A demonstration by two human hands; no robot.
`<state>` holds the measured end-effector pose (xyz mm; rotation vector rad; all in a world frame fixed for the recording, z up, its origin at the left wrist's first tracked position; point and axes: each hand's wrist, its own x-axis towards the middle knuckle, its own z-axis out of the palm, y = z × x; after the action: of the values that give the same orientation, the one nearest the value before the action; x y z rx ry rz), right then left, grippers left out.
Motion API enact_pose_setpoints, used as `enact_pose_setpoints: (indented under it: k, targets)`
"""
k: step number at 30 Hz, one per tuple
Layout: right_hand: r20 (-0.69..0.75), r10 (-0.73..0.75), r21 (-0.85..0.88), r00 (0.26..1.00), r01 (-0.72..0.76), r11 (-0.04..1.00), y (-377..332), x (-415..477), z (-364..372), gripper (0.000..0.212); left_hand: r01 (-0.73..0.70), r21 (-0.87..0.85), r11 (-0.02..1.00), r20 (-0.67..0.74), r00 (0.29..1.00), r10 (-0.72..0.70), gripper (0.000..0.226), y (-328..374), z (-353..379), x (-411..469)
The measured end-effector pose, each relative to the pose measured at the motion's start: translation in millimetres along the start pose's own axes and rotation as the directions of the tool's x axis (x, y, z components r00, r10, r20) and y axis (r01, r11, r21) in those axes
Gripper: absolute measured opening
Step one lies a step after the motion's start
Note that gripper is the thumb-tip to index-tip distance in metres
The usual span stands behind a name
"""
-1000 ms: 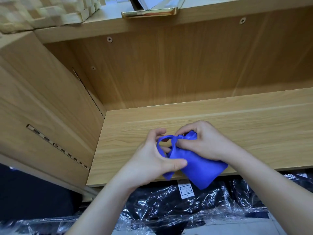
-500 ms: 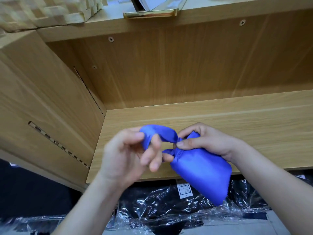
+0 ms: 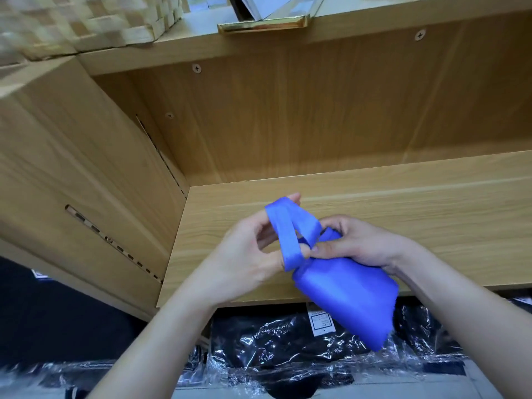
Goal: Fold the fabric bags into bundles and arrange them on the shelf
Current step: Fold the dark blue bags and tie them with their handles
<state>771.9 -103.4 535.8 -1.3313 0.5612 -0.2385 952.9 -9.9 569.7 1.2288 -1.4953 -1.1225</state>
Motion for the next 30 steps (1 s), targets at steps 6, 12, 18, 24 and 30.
enact_pose_setpoints:
  k: [6,12,18,24,30]
  targets:
    - [-0.096,-0.368,-0.818,0.925,0.137,0.558,-7.2,-6.4,23.2,0.04,0.294,-0.27,0.917,-0.109,0.937,-0.333,0.034,-5.4,4.2,13.7]
    - [-0.087,-0.082,-0.331,0.993,0.048,0.943,-4.7,-2.6,25.3,0.018,0.442,-0.214,0.871,-0.132,0.871,-0.474,0.019,-4.1,20.8,26.2]
    - [-0.159,-0.075,-0.224,0.984,0.038,0.974,8.5,5.1,34.6,0.014,0.447,0.077,0.891,-0.138,0.89,-0.435,0.033,0.9,20.5,30.9]
    - [-0.062,0.003,0.064,0.998,0.001,0.998,3.9,-16.5,2.5,0.021,0.327,0.128,0.936,-0.044,0.945,-0.324,0.009,18.9,-37.6,4.2]
    - [0.215,-0.003,-0.026,0.977,0.008,1.0,-6.3,-15.2,-2.0,0.018,0.051,0.383,0.922,0.22,0.965,-0.145,0.087,25.1,-39.5,27.9]
